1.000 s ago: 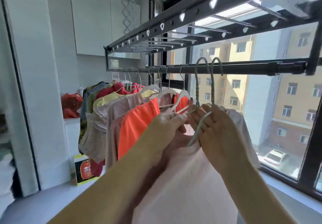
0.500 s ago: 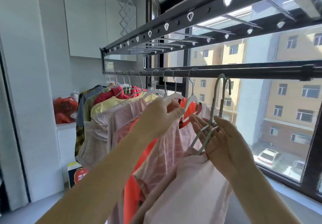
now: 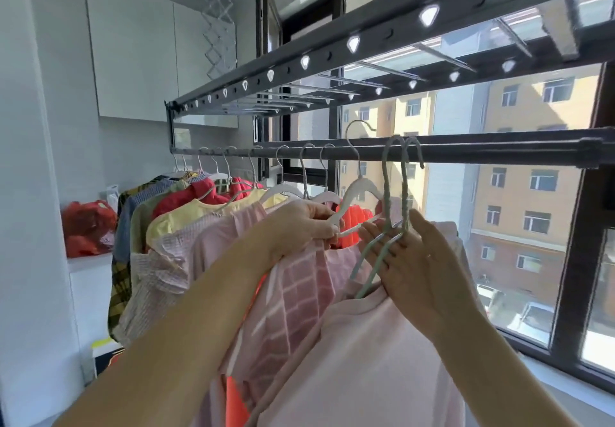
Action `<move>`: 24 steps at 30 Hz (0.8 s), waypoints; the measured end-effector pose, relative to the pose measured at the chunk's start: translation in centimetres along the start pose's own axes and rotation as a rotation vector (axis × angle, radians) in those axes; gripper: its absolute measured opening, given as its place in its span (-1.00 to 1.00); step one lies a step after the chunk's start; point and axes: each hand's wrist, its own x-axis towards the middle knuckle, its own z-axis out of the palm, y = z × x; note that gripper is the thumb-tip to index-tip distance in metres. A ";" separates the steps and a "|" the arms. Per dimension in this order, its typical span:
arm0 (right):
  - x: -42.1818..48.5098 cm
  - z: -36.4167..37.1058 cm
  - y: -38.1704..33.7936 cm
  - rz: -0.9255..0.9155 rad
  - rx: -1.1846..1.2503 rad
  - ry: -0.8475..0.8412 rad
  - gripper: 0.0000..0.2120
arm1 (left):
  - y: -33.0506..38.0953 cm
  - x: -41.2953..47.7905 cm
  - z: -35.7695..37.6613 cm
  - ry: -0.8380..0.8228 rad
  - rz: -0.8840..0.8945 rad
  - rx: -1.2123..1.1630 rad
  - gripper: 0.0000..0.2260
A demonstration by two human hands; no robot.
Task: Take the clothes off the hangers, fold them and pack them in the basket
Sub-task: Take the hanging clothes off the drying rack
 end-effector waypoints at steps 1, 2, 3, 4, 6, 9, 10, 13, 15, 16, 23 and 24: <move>0.2 0.3 0.1 -0.006 0.011 -0.018 0.00 | 0.2 -0.5 -0.3 -0.029 0.021 0.000 -0.87; 0.4 0.6 0.1 -0.012 0.027 -0.051 -0.04 | 0.1 -1.1 -0.5 -0.065 0.037 -0.001 -0.87; 0.6 0.9 0.2 -0.013 0.051 -0.094 -0.12 | -0.3 -1.7 -0.5 -0.104 0.053 -0.004 -0.87; 0.9 1.2 0.3 -0.008 0.081 -0.133 -0.19 | -0.7 -2.3 -0.3 -0.135 0.067 -0.030 -0.87; 1.4 1.5 0.7 0.024 0.133 -0.167 -0.23 | -1.4 -3.7 0.0 -0.145 0.098 -0.072 -0.91; 1.9 2.0 1.9 0.082 0.155 -0.153 0.04 | -2.6 -4.9 -0.3 -0.086 0.164 0.032 -0.86; 2.0 2.1 2.3 0.087 0.154 -0.142 0.13 | -2.9 -5.0 -0.5 -0.082 0.177 0.074 -0.84; 2.4 2.1 3.4 0.063 0.125 -0.098 0.15 | -3.4 -4.2 -1.6 -0.044 0.232 0.227 -0.58; 2.7 1.9 3.4 0.021 0.103 -0.092 -0.02 | -3.3 -2.7 -2.9 0.083 0.260 0.296 -0.57; 2.8 1.7 3.4 -0.001 0.103 -0.095 -0.13 | -3.4 -1.6 -3.6 0.170 0.261 0.357 -0.64; 3.2 1.0 4.5 -0.068 0.085 -0.097 -0.22 | -5.4 3.7 -5.0 -0.041 -0.091 0.419 -0.58; 3.6 1.0 4.8 -0.073 0.086 -0.091 -0.19 | -5.6 3.8 -4.9 -0.056 -0.100 0.320 -0.64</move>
